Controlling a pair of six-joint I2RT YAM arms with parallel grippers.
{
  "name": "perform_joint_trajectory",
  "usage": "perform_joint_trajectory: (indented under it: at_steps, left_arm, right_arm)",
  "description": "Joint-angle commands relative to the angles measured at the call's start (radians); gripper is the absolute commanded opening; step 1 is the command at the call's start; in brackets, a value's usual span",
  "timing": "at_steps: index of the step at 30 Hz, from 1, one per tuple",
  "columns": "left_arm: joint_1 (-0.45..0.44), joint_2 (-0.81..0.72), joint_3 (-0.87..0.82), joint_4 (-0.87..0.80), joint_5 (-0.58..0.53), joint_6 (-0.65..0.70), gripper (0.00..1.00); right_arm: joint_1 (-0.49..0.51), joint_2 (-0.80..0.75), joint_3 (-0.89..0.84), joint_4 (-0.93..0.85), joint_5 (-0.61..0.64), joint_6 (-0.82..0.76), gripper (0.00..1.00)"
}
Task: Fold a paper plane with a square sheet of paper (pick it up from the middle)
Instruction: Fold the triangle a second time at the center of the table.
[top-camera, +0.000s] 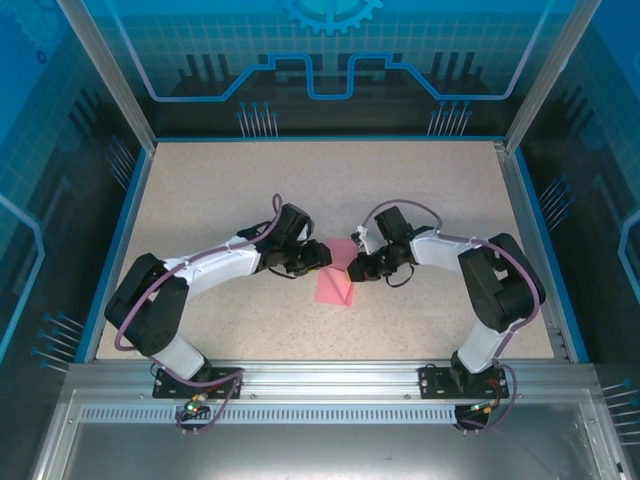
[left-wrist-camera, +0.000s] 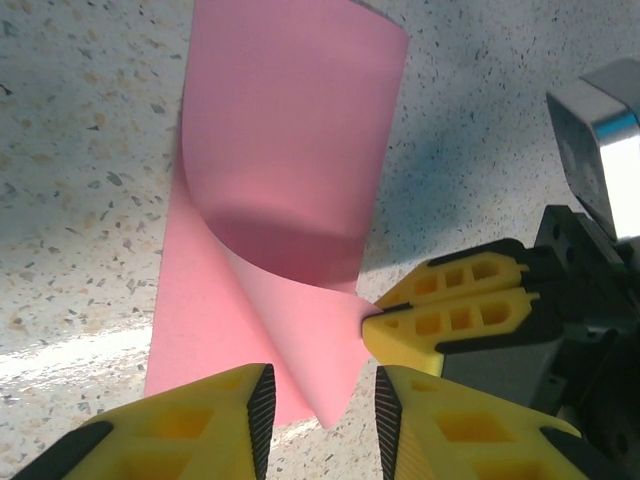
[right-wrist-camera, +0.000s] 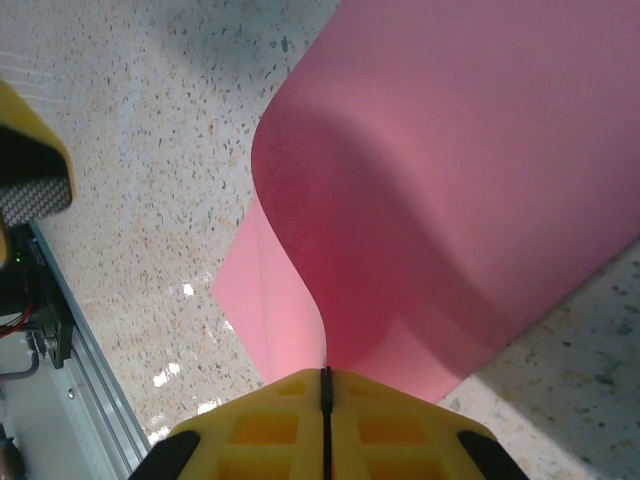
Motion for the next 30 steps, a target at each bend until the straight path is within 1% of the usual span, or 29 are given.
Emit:
perform_joint_trajectory:
  at_steps: [1, 8, 14, 21, 25, 30]
  left_arm:
    - [-0.023, 0.003, -0.016, 0.029, 0.024, -0.029, 0.34]
    - [-0.049, 0.023, -0.040, 0.085, 0.035, -0.061, 0.34]
    - [-0.068, 0.055, -0.034, 0.135, 0.032, -0.083, 0.34]
    - [-0.088, 0.123, -0.011, 0.171, 0.038, -0.100, 0.33]
    - [-0.090, 0.146, -0.003, 0.173, 0.030, -0.106, 0.32]
    - [-0.089, 0.159, -0.004, 0.176, 0.029, -0.110, 0.31]
  right_arm:
    - [-0.021, 0.027, 0.034, -0.053, -0.026, -0.032, 0.08]
    - [-0.034, 0.069, 0.075, -0.082, -0.033, -0.067, 0.08]
    - [-0.059, 0.093, 0.099, -0.101, -0.063, -0.093, 0.09]
    - [-0.074, 0.081, 0.087, -0.099, -0.098, -0.101, 0.11]
    - [-0.074, 0.057, 0.066, -0.086, -0.126, -0.089, 0.14]
    - [-0.075, 0.015, 0.024, -0.047, -0.156, -0.053, 0.21]
